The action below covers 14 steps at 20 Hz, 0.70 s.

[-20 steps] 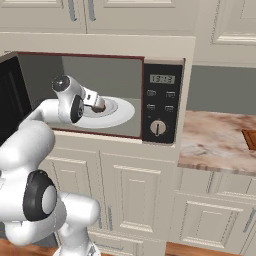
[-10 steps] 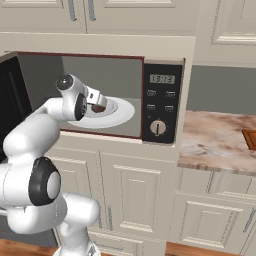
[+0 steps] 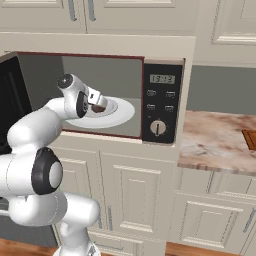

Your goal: Retrieve the reheated potato from the microwave, then place the potato, cheese, and condiment on the cutting board.

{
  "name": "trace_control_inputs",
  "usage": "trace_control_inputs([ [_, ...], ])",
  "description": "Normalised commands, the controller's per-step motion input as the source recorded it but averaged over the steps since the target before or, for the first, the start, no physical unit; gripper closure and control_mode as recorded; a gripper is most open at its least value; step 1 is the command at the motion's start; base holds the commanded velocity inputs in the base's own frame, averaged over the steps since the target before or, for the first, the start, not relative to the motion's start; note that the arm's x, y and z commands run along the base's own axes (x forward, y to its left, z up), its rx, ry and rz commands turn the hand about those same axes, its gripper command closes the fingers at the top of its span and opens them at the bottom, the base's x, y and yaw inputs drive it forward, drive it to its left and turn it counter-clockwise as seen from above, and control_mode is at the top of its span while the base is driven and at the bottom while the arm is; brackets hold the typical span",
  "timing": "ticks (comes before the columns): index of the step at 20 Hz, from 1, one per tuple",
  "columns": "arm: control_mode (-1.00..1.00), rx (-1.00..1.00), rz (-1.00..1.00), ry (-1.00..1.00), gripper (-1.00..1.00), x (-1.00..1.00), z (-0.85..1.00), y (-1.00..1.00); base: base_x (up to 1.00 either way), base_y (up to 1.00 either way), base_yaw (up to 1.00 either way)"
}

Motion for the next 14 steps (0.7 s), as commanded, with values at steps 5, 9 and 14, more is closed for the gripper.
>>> trace_control_inputs([
  [5,-1.00,0.06,-0.04,0.00,-1.00,0.12,-0.10,0.02,0.00,0.00,0.00],
  [9,-1.00,0.08,-0.03,0.00,-1.00,0.13,-0.17,0.01,0.00,0.00,0.00],
  [14,-1.00,0.05,-0.01,0.00,-1.00,0.22,-0.16,0.00,0.00,0.00,0.00],
])
